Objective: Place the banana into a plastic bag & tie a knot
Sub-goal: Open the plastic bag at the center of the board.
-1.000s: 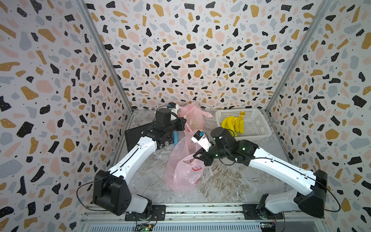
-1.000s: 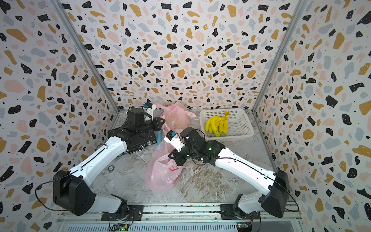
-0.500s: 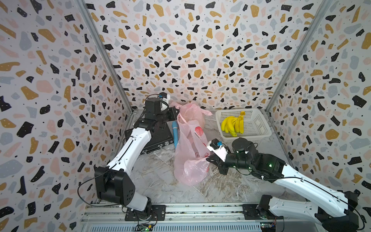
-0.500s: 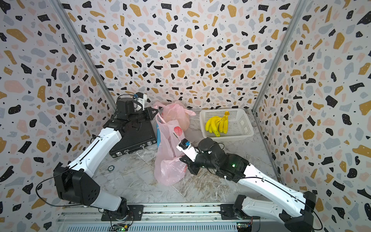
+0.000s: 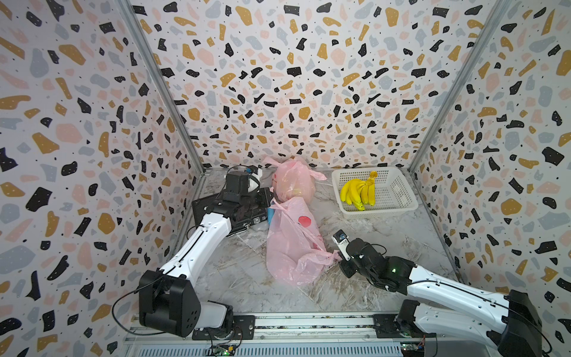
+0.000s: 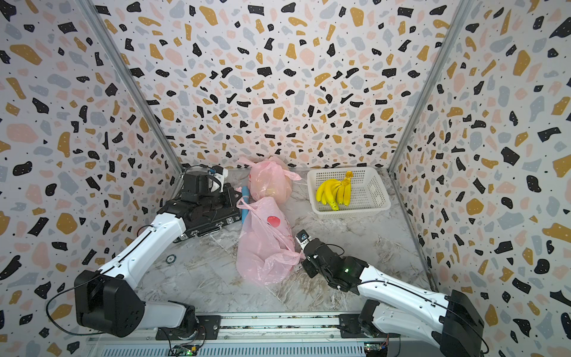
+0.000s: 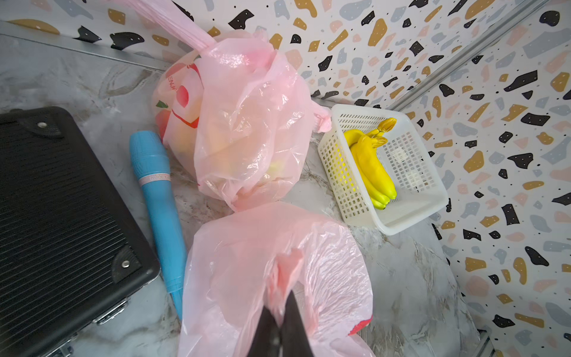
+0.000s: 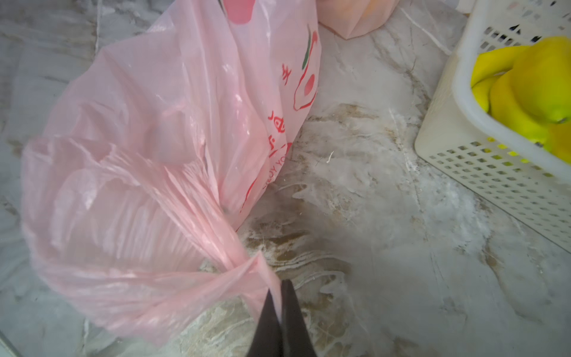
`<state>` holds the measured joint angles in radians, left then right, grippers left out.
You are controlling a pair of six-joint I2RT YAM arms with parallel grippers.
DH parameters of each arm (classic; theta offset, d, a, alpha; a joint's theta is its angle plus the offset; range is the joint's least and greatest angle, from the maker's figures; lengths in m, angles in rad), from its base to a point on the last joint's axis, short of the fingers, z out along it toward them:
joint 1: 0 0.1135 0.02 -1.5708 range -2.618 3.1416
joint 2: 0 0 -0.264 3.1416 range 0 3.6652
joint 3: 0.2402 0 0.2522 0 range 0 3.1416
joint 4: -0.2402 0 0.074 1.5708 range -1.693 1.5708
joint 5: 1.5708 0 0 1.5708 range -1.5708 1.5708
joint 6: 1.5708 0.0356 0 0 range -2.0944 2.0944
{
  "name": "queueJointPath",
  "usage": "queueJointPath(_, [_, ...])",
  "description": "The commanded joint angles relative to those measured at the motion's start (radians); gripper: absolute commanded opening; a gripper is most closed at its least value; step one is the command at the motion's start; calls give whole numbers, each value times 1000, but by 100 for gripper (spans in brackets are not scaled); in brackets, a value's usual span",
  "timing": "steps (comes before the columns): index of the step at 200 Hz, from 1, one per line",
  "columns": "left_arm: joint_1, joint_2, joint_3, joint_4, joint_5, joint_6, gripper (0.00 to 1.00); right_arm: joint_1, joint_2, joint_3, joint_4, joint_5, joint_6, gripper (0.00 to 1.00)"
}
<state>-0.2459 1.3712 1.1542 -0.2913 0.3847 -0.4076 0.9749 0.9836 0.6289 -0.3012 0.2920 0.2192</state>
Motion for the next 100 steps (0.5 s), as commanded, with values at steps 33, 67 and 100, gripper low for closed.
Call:
queueJointPath(33, [-109,63,147,-7,13,26,0,-13,-100,134,-11,-97,-7,35])
queueJointPath(67, [-137,101,238,-41,5,41,0,-35,-132,242,-87,-155,39,53])
queueJointPath(100, [-153,98,283,-81,-10,57,0,-80,-132,331,-107,-268,86,59])
